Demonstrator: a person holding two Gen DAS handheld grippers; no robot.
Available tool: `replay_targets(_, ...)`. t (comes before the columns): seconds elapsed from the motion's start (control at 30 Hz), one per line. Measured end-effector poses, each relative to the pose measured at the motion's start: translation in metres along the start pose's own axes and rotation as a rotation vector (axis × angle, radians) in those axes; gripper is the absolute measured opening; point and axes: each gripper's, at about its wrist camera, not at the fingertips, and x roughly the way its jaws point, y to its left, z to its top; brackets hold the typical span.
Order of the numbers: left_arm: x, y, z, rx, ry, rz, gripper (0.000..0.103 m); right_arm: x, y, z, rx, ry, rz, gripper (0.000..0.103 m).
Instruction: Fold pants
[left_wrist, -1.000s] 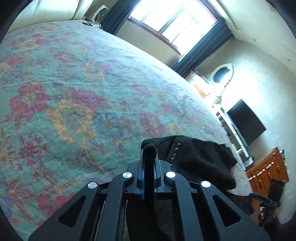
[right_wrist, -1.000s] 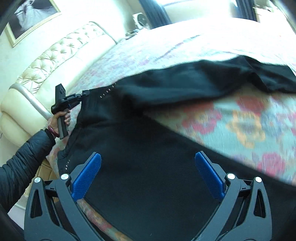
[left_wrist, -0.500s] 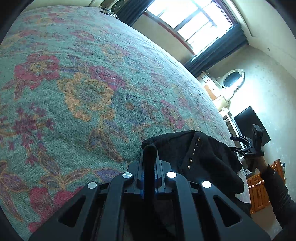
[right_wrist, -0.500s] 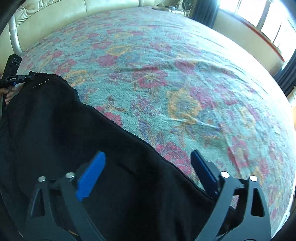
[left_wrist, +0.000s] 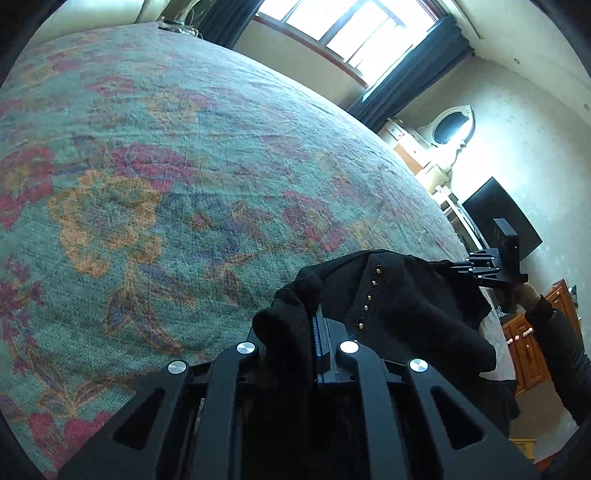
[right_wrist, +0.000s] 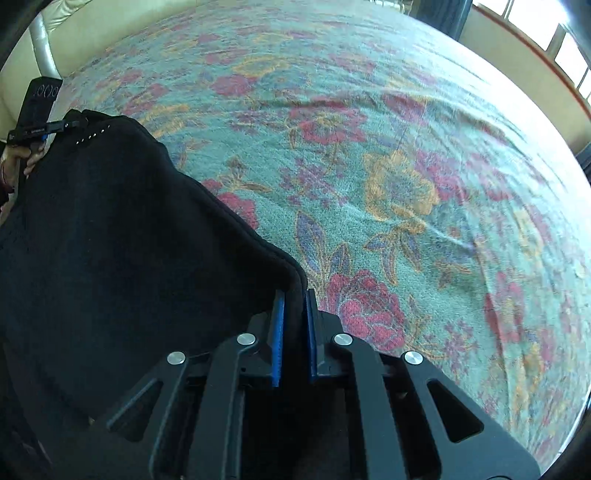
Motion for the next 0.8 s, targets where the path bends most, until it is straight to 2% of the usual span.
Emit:
replay_targets(0.1,-0.025,-0.018,-0.001,0.031,-0.081,-0.063,0.012,-0.051,0.026,-0.017,-0.016,-0.151,-0.109,0.010)
replay_targets(0.2,-0.056,-0.039,-0.008,0.059,-0.137,-0.134,0.012,-0.106,0.065,-0.052,-0.036,-0.275,-0.208,0.010)
replay_targets(0.3,-0.087,-0.058,-0.024,0.066,-0.169,-0.207,0.012,-0.152,0.112,-0.106,-0.040,-0.340,-0.259,0.010)
replay_targets(0.37,-0.107,-0.065,-0.042,0.042,-0.182,-0.244,0.012,-0.171,0.148,-0.146,-0.047,-0.357,-0.295,0.010)
replay_targets(0.43,-0.125,-0.071,-0.065,0.028,-0.188,-0.269,0.012,-0.180,0.183,-0.184,-0.026,-0.355,-0.293,0.010)
replay_targets(0.53,-0.139,-0.074,-0.102,0.005,-0.123,-0.248,0.015,-0.173,0.236,-0.236,-0.022,-0.319,-0.268,0.010)
replay_targets(0.57,-0.139,-0.071,-0.115,-0.019,-0.079,-0.219,0.021,-0.163,0.254,-0.249,-0.046,-0.285,-0.268,0.010)
replay_targets(0.6,-0.138,-0.067,-0.129,-0.044,-0.029,-0.185,0.029,-0.151,0.267,-0.260,-0.051,-0.257,-0.266,0.012)
replay_targets(0.67,-0.139,-0.059,-0.156,-0.079,0.058,-0.115,0.034,-0.134,0.285,-0.281,-0.047,-0.211,-0.256,0.021)
replay_targets(0.73,-0.147,-0.052,-0.178,-0.131,0.090,-0.003,0.043,-0.132,0.294,-0.291,0.009,-0.204,-0.214,0.025)
replay_targets(0.77,-0.154,-0.048,-0.186,-0.174,0.084,0.013,0.052,-0.137,0.293,-0.293,0.076,-0.227,-0.169,0.032)
replay_targets(0.8,-0.162,-0.048,-0.193,-0.217,0.064,0.022,0.056,-0.145,0.286,-0.295,0.160,-0.260,-0.121,0.049)
